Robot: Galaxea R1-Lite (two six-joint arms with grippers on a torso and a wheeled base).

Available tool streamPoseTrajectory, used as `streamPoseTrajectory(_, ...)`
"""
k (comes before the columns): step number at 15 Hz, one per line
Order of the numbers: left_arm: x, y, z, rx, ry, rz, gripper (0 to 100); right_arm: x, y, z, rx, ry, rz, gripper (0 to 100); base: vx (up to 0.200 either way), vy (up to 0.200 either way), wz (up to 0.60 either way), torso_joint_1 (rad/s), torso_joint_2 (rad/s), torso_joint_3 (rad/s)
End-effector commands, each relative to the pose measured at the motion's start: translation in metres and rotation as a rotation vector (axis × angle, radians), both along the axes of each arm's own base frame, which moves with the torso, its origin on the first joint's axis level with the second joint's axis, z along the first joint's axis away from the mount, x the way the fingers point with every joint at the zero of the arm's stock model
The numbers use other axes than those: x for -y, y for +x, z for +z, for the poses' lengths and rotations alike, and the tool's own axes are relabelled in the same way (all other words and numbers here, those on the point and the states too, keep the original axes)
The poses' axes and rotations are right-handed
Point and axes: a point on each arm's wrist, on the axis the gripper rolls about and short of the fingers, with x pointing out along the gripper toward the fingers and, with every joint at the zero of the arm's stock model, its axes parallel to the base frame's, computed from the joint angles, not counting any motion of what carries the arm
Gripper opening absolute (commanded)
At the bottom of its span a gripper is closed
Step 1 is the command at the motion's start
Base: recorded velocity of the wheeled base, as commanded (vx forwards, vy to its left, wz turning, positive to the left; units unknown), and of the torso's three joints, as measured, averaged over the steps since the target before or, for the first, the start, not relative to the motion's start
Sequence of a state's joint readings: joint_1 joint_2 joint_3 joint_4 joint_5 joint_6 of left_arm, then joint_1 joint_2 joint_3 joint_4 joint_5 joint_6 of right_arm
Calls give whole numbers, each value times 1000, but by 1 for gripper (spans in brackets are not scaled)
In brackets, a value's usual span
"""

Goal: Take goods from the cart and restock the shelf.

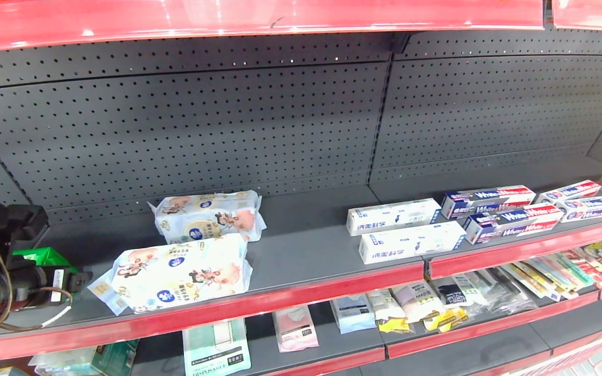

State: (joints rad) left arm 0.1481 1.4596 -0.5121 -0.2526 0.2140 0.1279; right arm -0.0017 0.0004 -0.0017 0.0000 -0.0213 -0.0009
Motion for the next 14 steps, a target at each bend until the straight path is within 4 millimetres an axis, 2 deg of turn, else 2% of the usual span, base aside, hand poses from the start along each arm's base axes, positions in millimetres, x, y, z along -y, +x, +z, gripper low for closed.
streamPoseTrajectory(1, 2, 3, -3, -13, -3, -11, 100, 0, 0, 0, 0, -1, 0, 100, 0, 0, 0, 0, 0, 0)
streamPoseTrajectory(14, 20, 21, -7, 14, 5, -94, 100, 0, 0, 0, 0, -1, 0, 100, 0, 0, 0, 0, 0, 0)
